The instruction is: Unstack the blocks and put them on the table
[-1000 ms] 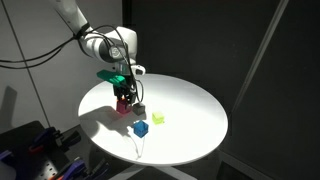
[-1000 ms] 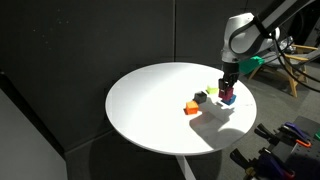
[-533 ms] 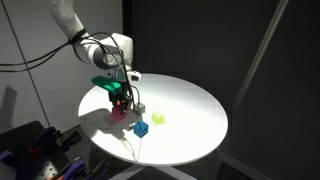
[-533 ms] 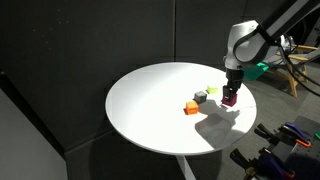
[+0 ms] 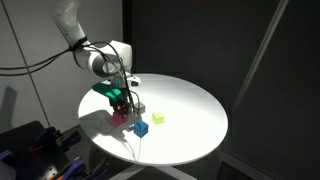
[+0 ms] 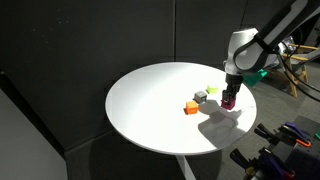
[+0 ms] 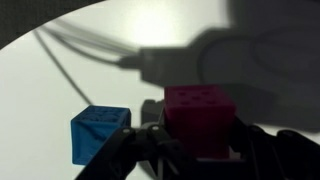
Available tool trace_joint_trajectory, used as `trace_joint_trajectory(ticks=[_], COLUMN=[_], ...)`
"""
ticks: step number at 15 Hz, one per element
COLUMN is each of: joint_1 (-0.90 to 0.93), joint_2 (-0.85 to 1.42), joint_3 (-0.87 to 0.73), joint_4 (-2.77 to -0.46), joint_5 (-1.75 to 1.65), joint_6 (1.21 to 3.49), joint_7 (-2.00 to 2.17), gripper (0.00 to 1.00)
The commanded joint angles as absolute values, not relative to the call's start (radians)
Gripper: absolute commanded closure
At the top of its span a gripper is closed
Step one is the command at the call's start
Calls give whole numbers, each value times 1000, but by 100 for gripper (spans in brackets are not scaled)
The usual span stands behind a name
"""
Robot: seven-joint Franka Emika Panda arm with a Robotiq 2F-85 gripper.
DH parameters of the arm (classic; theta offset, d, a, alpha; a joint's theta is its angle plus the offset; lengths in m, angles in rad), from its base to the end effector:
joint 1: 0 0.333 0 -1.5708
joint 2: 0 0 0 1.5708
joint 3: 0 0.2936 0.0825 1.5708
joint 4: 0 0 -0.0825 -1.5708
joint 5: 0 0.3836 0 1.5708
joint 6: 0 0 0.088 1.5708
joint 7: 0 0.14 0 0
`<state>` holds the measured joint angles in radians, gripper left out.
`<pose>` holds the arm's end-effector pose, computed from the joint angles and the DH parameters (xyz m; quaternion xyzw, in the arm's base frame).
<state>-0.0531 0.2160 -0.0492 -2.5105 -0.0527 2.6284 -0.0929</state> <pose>0.4451 -0.0468 0.1365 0.9985 0.0192 -0.0504 0.0122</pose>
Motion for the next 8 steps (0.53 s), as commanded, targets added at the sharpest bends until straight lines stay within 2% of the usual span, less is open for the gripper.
trace_joint_trajectory(ticks=[1, 2, 3, 6, 8], joint_1=[-69, -72, -74, -78, -79], joint_2=[237, 239, 241, 247, 247], joint_3=[-49, -47, -47, -48, -49], joint_4=[-2504, -2505, -2505, -2504, -2504], joint_5=[-49, -44, -45, -47, -48], joint_6=[2655, 2656, 2658, 2658, 2656], joint_7=[-123, -127, -128, -132, -132], gripper=[73, 23, 22, 1, 0])
